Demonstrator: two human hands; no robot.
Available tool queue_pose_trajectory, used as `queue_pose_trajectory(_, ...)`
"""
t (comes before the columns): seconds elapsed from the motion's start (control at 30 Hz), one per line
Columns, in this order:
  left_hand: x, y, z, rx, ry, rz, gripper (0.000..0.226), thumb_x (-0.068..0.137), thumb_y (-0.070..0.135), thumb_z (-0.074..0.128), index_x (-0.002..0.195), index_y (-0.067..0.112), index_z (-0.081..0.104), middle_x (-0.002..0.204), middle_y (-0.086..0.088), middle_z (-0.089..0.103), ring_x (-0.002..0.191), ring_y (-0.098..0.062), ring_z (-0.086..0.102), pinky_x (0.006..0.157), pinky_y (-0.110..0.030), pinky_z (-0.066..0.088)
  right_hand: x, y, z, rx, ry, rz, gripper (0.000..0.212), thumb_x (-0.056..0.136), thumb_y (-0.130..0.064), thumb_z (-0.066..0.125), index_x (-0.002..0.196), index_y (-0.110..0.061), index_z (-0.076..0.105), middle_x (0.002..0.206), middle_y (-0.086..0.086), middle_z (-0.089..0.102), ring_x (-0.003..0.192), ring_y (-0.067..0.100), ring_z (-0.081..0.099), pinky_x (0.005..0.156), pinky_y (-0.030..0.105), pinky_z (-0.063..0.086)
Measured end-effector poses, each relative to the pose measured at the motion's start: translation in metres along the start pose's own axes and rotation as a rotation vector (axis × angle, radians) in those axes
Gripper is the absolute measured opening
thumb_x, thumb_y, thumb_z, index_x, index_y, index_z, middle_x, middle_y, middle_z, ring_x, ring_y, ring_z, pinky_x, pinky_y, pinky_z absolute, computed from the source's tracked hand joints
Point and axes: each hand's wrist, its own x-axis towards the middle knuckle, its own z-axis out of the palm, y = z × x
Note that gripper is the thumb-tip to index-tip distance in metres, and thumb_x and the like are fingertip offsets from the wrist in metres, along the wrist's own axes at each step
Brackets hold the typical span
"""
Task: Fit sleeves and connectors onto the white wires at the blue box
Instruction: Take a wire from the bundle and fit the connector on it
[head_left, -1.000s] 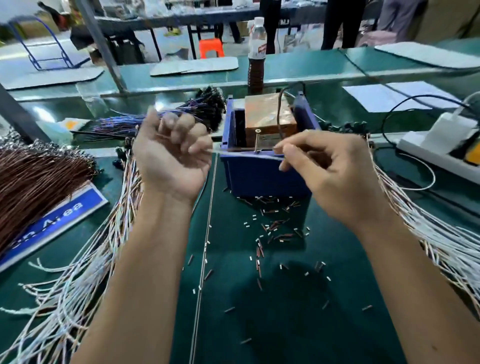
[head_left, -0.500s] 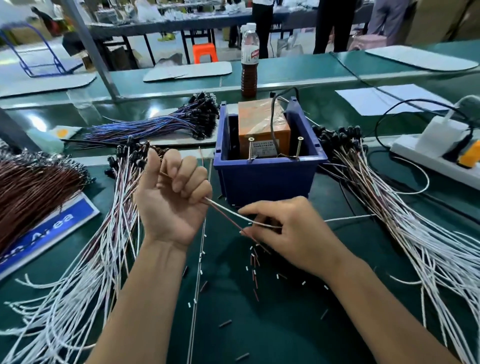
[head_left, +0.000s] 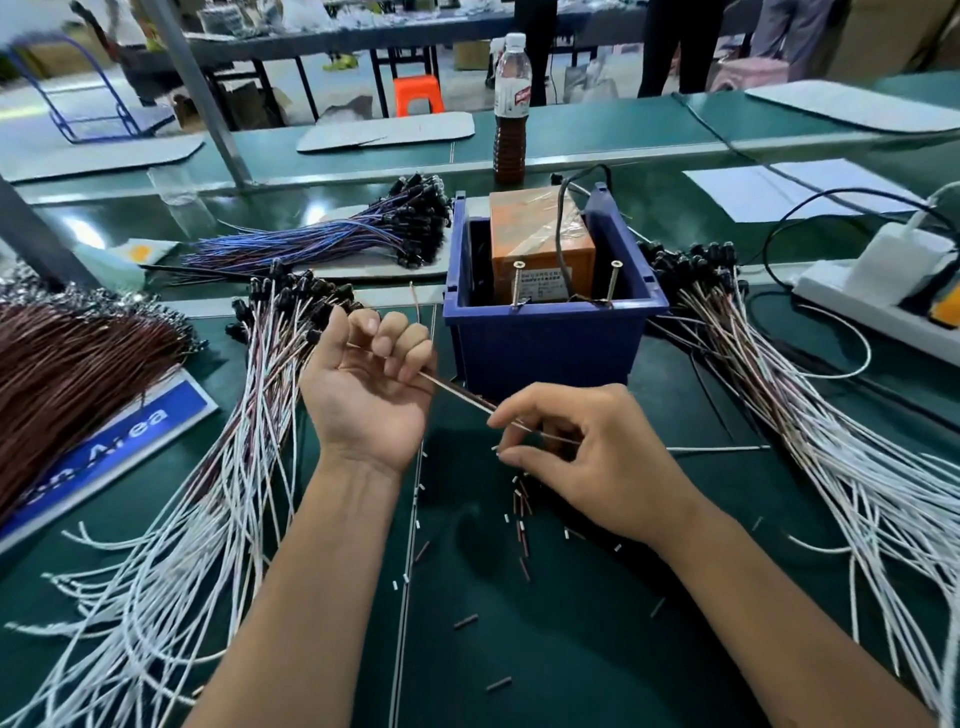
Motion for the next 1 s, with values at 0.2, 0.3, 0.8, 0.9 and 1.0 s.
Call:
queue_pose_trajectory(0.2,0.000,-0.004,0.000,0.295,0.072,-0.031,0.027,0.093,0.029,0.051,0.069,0.018,0.043,0.063,0.005,0.029,0.053,-0.009,0.018,0.047,-0.022,0.020,0.001,0.006,-0.006,-0.018,0.246,0.013,0.014,0.090,-0.007,0.082,0.100,-0.016,0.077,0.090,-0.011,0.076,0.090,0.010,0.075,0.081,0.020,0.058)
queue_pose_trajectory(0.3,-0.002,-0.010,0.003,0.385,0.053,-0.059,0.031,0.098,0.025,0.047,0.068,0.018,0.044,0.061,0.004,0.031,0.052,-0.010,0.017,0.047,-0.022,0.018,0.002,0.008,-0.013,-0.122,0.372,0.028,0.010,0.089,-0.010,0.083,0.095,-0.016,0.078,0.086,-0.015,0.075,0.082,0.004,0.074,0.074,0.018,0.058)
queue_pose_trajectory(0.8,-0.011,-0.012,0.002,1.048,-0.202,0.133,0.026,0.084,0.024,0.072,0.070,0.017,0.052,0.059,-0.001,0.046,0.047,-0.010,0.028,0.046,-0.022,0.024,0.000,0.002,-0.020,-0.154,0.413,0.078,0.008,0.092,-0.012,0.080,0.100,-0.013,0.081,0.090,-0.014,0.077,0.086,0.001,0.073,0.077,0.015,0.056)
queue_pose_trajectory(0.9,-0.011,-0.014,0.001,1.243,-0.261,0.247,0.024,0.087,0.025,0.071,0.073,0.012,0.057,0.059,0.009,0.053,0.047,-0.004,0.039,0.049,-0.015,0.031,-0.001,0.002,-0.019,-0.157,0.357,0.055,0.016,0.092,-0.004,0.078,0.106,-0.012,0.080,0.095,-0.013,0.077,0.092,-0.001,0.073,0.083,0.013,0.055)
queue_pose_trajectory(1.0,-0.012,-0.021,0.000,1.424,-0.329,0.300,0.016,0.089,0.020,0.074,0.079,0.013,0.063,0.065,0.011,0.059,0.050,-0.001,0.045,0.051,-0.011,0.033,0.000,0.001,-0.019,-0.135,0.368,0.058,0.017,0.091,-0.003,0.079,0.105,-0.012,0.079,0.094,-0.012,0.078,0.091,-0.001,0.074,0.083,0.015,0.056)
